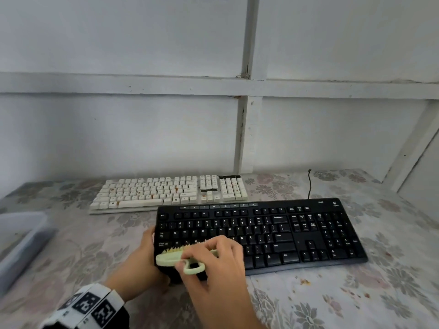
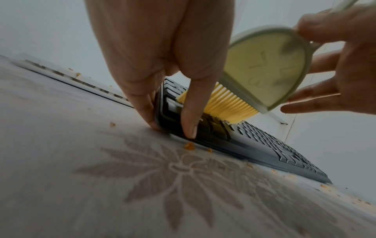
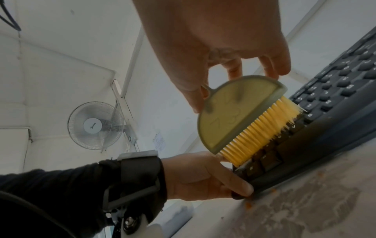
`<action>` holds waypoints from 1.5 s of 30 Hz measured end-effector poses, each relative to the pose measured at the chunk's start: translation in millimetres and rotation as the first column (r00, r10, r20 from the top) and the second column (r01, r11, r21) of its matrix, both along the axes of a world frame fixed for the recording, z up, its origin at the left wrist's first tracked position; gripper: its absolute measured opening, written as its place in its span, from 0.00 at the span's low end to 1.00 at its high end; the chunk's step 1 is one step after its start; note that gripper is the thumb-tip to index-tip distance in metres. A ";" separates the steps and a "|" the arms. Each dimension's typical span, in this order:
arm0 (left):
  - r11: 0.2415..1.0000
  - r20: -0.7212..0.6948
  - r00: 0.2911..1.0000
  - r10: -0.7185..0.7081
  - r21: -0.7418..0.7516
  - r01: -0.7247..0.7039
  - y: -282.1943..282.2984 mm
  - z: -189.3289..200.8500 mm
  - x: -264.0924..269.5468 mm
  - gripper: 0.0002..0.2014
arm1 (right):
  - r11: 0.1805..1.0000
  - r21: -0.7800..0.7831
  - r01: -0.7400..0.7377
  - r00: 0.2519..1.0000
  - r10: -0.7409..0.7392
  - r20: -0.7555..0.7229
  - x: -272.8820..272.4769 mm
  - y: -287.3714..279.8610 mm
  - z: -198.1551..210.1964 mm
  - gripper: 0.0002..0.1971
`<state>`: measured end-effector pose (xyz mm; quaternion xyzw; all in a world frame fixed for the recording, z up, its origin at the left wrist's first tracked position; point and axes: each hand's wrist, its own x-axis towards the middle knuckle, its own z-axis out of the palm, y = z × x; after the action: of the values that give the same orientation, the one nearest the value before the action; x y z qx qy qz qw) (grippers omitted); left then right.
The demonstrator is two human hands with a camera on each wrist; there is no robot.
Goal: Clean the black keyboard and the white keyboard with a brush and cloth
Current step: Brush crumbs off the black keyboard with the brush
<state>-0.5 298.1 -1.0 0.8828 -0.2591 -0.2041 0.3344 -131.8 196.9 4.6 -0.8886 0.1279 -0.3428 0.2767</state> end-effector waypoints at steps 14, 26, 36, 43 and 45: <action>0.998 -0.057 0.998 0.009 -0.059 -0.012 2.6 -3.4 3.1 0.49 | 1.000 0.007 0.014 0.999 -0.014 -0.049 3.8 7.2 18.3 0.06; 0.999 -0.079 0.997 0.021 -0.032 -0.024 -0.9 -0.7 0.5 0.52 | 0.975 0.204 -0.085 0.980 0.119 -0.162 -6.6 -7.2 20.6 0.17; 0.998 -0.155 0.987 0.032 -0.054 -0.040 2.3 -1.2 2.1 0.54 | 0.988 0.148 0.052 0.996 -0.039 -0.084 -29.5 -43.7 16.7 0.08; 0.996 -0.189 0.981 0.038 -0.075 -0.053 1.4 -0.8 1.9 0.53 | 0.972 0.233 0.012 1.000 -0.008 -0.019 -40.4 -65.7 16.6 0.07; 0.996 -0.193 0.980 0.040 -0.072 -0.055 1.5 -2.1 2.9 0.53 | 0.969 0.243 0.052 0.999 -0.053 -0.003 -45.4 -73.1 17.9 0.05</action>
<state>2.5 299.6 -3.1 0.8515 -0.2125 -0.2697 0.3962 -177.1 123.8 22.5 -0.8435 0.1920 -0.3336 0.3746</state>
